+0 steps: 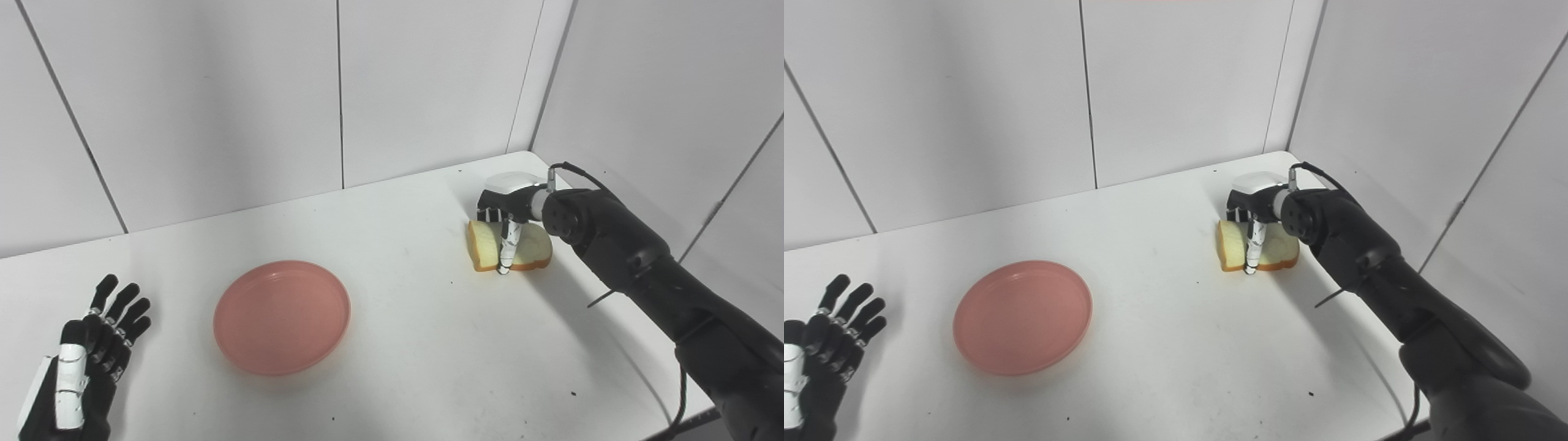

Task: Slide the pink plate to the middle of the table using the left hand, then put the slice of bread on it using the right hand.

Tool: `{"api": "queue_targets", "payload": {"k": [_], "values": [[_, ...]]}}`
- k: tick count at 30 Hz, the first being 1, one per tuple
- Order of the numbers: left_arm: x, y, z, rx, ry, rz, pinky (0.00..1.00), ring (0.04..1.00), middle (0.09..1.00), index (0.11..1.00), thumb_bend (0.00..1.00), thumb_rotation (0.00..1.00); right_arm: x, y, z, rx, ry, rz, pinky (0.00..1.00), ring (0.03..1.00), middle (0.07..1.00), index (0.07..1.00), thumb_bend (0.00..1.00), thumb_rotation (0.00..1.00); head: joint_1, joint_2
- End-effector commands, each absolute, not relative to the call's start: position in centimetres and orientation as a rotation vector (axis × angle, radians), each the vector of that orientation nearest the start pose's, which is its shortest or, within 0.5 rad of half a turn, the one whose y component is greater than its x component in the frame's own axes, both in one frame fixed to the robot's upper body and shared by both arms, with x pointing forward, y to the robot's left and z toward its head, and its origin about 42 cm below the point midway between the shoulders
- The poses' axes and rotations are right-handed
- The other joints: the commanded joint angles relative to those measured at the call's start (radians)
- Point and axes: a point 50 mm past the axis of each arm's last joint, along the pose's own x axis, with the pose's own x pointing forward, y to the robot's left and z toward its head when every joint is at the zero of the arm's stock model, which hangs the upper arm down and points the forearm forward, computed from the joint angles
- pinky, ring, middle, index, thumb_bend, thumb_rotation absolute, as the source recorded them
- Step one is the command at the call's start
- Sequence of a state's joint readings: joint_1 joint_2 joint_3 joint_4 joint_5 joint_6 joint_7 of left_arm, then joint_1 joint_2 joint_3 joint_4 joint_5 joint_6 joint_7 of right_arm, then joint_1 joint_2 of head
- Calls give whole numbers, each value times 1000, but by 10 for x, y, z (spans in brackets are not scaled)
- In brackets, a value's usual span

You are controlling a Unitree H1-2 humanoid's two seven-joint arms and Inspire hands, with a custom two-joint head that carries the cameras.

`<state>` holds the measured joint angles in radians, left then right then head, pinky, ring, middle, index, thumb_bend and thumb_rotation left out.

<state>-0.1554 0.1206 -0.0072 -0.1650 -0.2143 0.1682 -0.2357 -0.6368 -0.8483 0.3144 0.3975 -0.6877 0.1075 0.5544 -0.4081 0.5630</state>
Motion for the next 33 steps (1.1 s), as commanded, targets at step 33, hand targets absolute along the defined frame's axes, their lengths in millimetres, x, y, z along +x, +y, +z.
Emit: {"api": "queue_targets", "payload": {"k": [33], "values": [[345,140,194,-40,-217,-267,933,938,953,965,755,994,454,-220,440,-1461,-324,458,424,420,496,499,519,0,395,-4]]}}
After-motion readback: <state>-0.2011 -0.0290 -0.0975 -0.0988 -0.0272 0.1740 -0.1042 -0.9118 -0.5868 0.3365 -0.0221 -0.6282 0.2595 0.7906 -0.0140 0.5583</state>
